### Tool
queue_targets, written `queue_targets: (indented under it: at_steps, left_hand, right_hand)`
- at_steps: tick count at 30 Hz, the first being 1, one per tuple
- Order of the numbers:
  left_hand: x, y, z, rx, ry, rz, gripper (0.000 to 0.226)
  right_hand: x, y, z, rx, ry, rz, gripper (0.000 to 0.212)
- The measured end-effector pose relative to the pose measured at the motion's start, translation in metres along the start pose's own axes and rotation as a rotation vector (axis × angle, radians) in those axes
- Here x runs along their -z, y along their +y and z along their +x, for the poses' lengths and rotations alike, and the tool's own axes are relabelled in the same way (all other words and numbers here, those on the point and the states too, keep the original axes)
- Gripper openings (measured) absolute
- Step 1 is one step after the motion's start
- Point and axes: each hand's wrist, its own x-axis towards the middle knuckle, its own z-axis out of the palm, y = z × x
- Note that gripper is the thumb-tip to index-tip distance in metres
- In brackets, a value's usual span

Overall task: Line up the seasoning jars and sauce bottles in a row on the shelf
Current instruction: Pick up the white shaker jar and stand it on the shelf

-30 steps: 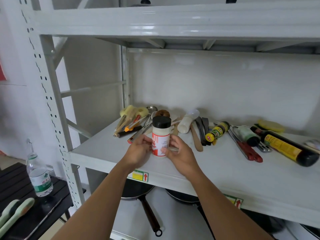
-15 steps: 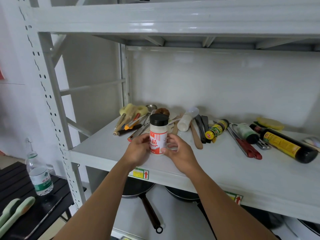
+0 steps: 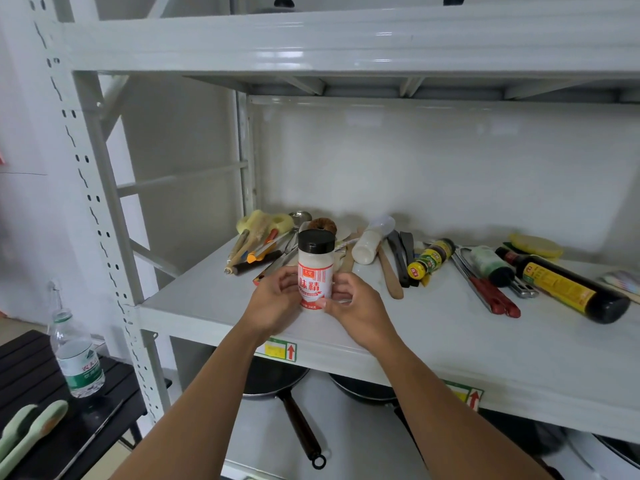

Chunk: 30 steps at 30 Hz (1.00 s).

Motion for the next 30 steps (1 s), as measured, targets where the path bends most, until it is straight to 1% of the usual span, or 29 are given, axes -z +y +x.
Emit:
queue_targets:
  at_steps: [3,6,9,11,13,14,16,18,19,21,26,28,30]
  left_hand:
    - [-0.002,0.004,-0.004,-0.013,0.012,0.035,0.040]
    - [-0.003,0.007,-0.006,-0.022,0.029,0.104,0.039]
    - [-0.003,0.007,-0.005,-0.019,0.035,0.123,0.041]
    - [-0.002,0.007,-0.006,-0.023,-0.012,0.119,0.052]
    - [0.000,0.007,-0.005,-0.020,-0.113,0.131,0.077]
    - [0.000,0.006,-0.004,-0.022,-0.148,0.170,0.085]
    - [-0.002,0.003,-0.001,-0.025,-0.172,0.240,0.091]
    - [-0.003,0.001,0.000,-0.023,-0.145,0.256,0.095]
    - [-0.003,-0.001,0.002,-0.030,-0.135,0.260,0.097]
    - [-0.002,-0.006,0.005,-0.042,-0.140,0.258,0.098]
    - [-0.003,-0.013,0.011,-0.068,-0.125,0.243,0.097]
    - [-0.003,-0.014,0.010,-0.081,-0.120,0.241,0.095]
    - [-0.003,-0.015,0.011,-0.097,-0.115,0.239,0.095]
  right_hand:
    - [0.001,-0.002,-0.001,0.003,-0.040,0.022,0.054]
    - [0.002,-0.002,-0.001,-0.003,-0.071,0.041,0.057]
    - [0.002,-0.001,-0.002,-0.009,-0.083,0.044,0.061]
    - [0.002,-0.001,-0.002,-0.014,-0.073,0.045,0.059]
    - [0.001,-0.005,-0.004,-0.028,-0.036,0.041,0.053]
    - [0.001,-0.007,-0.004,-0.041,0.001,0.046,0.050]
    - [0.004,-0.010,0.000,-0.056,0.097,0.079,0.040]
    - [0.012,-0.010,0.013,-0.059,0.184,0.069,0.025]
    - [0.018,-0.010,0.022,-0.068,0.221,0.017,0.021]
    - [0.030,-0.007,0.045,-0.087,0.262,-0.116,0.025]
    - [0.048,0.006,0.119,-0.168,0.274,-0.365,0.044]
    - [0.049,0.011,0.145,-0.214,0.263,-0.521,0.047]
    - [0.045,0.016,0.163,-0.208,0.220,-0.727,0.044]
